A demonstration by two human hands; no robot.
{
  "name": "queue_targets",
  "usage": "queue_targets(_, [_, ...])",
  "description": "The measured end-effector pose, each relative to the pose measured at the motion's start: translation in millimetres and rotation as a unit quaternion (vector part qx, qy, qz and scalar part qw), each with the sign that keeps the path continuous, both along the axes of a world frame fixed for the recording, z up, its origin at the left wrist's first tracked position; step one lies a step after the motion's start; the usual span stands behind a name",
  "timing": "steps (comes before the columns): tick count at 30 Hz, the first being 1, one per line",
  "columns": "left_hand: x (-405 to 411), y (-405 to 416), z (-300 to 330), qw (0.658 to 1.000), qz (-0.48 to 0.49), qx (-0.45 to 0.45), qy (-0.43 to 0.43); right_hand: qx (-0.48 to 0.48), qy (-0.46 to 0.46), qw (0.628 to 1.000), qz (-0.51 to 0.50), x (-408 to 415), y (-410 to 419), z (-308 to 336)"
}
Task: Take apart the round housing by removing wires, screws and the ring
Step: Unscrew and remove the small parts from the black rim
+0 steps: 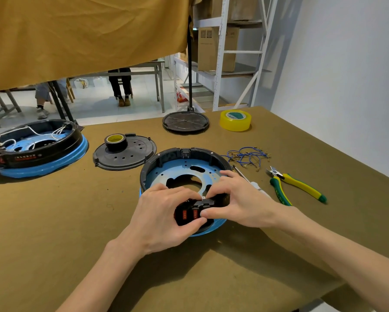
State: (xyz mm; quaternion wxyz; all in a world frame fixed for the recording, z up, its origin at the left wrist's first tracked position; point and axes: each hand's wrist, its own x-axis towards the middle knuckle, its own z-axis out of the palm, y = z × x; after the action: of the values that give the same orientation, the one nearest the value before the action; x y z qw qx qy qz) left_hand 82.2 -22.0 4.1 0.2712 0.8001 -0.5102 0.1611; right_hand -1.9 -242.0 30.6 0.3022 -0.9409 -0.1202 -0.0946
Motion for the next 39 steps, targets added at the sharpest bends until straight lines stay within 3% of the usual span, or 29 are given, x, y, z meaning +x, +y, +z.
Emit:
queue_targets(13, [0.3, 0.6, 2.4, 1.0, 0.005, -0.013, 0.018, -0.016, 0.013, 0.999, -0.034, -3.4, 6.8, 8.7])
queue_targets(17, [-1.8, 2.1, 1.5, 0.999, 0.015, -0.038, 0.031, -0.095, 0.019, 0.995, 0.017, -0.6, 14.3, 15.5])
queue_targets(24, [-1.4, 2.2, -1.8, 0.999, 0.023, -0.043, 0.02, -0.024, 0.065, 0.997, 0.04, 1.5, 10.8, 29.8])
queue_targets(31, [0.3, 3.8, -2.6, 0.999, 0.017, -0.022, 0.02, -0.175, 0.011, 0.982, 0.07, 0.8, 13.8, 24.9])
queue_targets(36, [1.7, 3.8, -4.1, 1.0, 0.021, -0.016, 0.012, -0.057, 0.017, 0.995, 0.078, 2.8, 12.7, 31.5])
queue_targets(39, [3.0, 4.6, -3.2, 1.0, 0.023, -0.011, 0.009, -0.042, 0.008, 0.995, 0.085, 6.8, 10.5, 31.1])
